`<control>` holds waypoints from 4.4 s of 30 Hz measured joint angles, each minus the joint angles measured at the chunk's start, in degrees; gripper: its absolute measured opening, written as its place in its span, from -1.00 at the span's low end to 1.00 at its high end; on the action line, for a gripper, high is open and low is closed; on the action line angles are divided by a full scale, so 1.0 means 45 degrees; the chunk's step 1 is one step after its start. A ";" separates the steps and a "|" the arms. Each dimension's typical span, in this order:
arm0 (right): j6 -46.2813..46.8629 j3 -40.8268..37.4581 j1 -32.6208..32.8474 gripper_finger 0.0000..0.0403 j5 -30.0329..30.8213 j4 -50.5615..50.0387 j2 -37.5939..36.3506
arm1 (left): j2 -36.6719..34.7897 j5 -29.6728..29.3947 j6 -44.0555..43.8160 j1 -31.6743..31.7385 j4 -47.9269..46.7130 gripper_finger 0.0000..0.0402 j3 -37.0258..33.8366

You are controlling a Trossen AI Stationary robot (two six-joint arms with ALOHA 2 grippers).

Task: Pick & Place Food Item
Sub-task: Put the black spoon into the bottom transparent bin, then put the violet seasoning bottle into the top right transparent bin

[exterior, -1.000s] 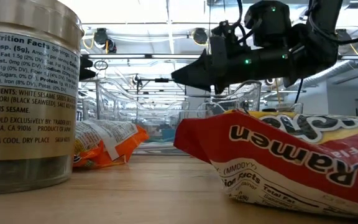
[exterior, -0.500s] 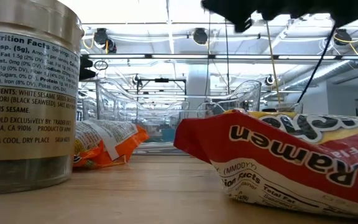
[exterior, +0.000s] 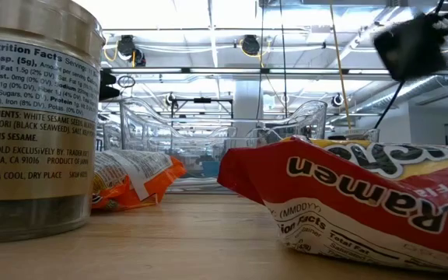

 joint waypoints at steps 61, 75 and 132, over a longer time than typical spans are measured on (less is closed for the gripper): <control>-0.0020 -0.1949 0.1036 -0.99 0.3115 0.4056 -0.1296 | 0.0000 0.0000 0.0002 0.0001 0.0000 0.20 0.0005; -0.4279 -0.1943 -0.3263 -0.99 0.1302 1.1570 -0.0100 | -0.0002 0.0000 0.0005 0.0003 0.0000 0.20 0.0005; -0.3593 0.1668 -0.8226 -0.52 -0.2029 0.7996 0.5717 | -0.0001 0.0000 0.0004 0.0000 -0.0005 0.20 0.0002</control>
